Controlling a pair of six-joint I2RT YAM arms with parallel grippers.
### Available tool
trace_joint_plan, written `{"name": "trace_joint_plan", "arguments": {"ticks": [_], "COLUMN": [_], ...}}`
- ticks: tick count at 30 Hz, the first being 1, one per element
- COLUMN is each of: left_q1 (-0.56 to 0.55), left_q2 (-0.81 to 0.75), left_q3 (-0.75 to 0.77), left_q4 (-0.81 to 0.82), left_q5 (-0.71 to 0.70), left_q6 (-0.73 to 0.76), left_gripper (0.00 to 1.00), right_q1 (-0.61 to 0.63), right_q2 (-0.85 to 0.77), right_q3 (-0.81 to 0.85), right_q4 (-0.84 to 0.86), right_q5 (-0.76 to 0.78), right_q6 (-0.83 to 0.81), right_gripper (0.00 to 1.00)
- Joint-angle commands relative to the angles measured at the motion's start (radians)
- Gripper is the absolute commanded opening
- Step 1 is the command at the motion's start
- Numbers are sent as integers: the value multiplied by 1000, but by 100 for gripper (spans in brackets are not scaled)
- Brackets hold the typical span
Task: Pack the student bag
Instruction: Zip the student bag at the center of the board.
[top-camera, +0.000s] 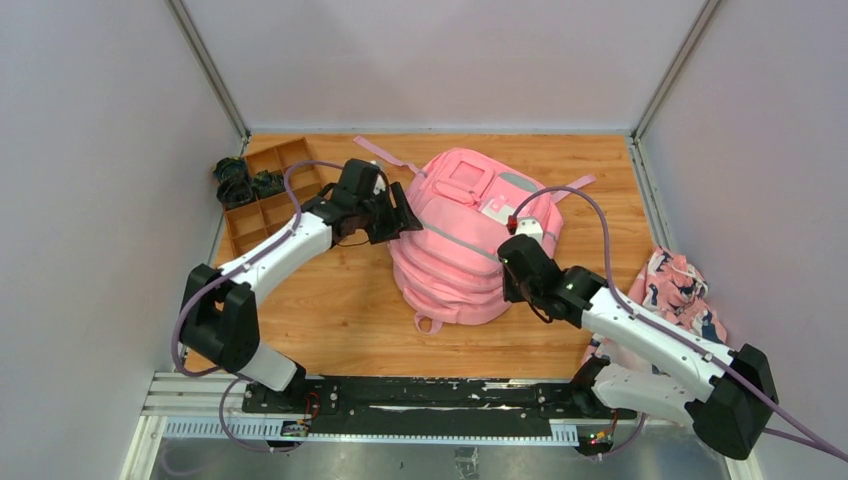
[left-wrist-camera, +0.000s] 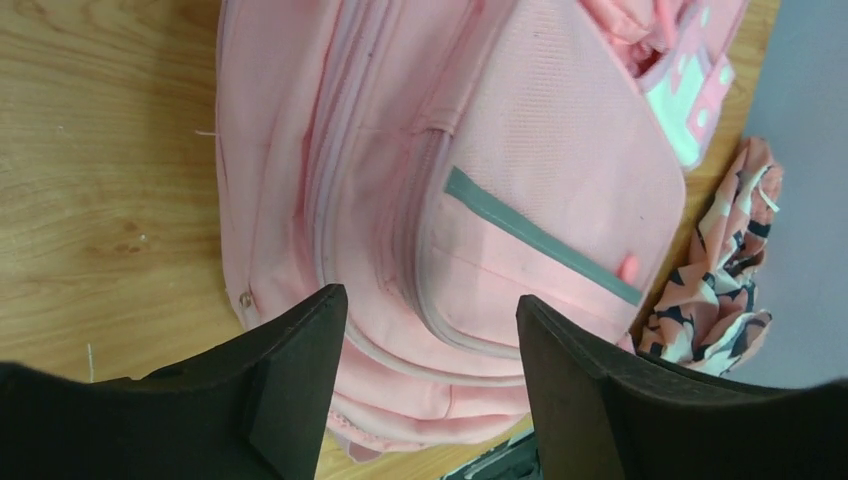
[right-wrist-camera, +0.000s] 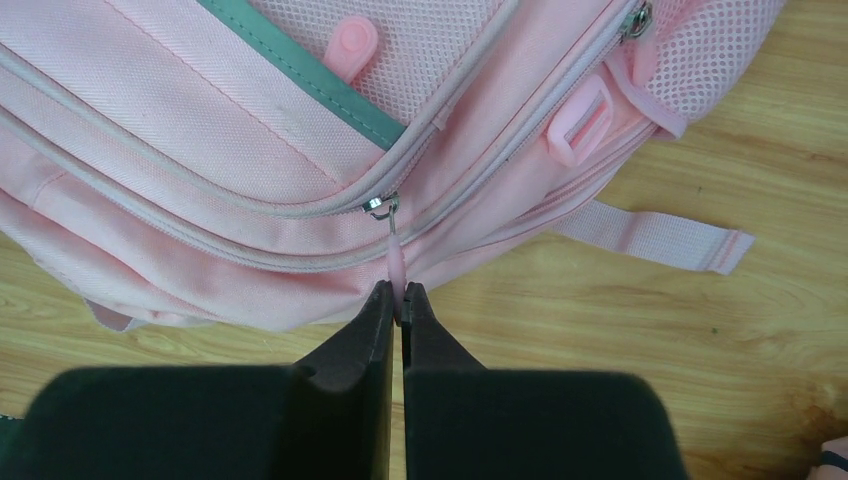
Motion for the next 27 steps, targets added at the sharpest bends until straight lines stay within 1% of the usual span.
{"name": "trace_joint_plan", "arguments": {"ticks": [1,4,6,8,10,14,17,20,21,24,27], "left_q1": [-59,-171,-217,-247,-281,-368,-396,-398,-399,-401,-411], "left_q2": [-126,-164,-163,-162,-162,-147,-120,-98,-89,-53,-32], "left_q3": [25,3,-41,-107,-153,-163,-153,-166,-171,-158,-154], "left_q4": [-9,8,47,121,171,240,253,276,296,325,325], "left_q5": [-48,-93,-91,-98,-146,-242,-288,-322,-326,-275,-272], "left_q6": [59,10,-57,-149,-227,-279,-326,-373,-382,-373,-383], "left_gripper": [68,68,69,69,71,70,70,68,65,62,62], "right_q1": [3,4,4,3,2,2,1,2,2,2,2], "right_q2": [13,28,38,51,55,38,33,28,25,13,2], "right_q3": [38,41,49,65,73,71,65,63,62,61,53], "right_q4": [-95,-79,-69,-78,-83,-84,-86,-90,-90,-92,-92], "right_q5": [66,69,73,83,85,90,92,89,87,79,74], "right_q6": [-33,-33,-40,-44,-43,-48,-53,-54,-51,-49,-55], "right_gripper": [0,0,0,0,0,0,0,0,0,0,0]}}
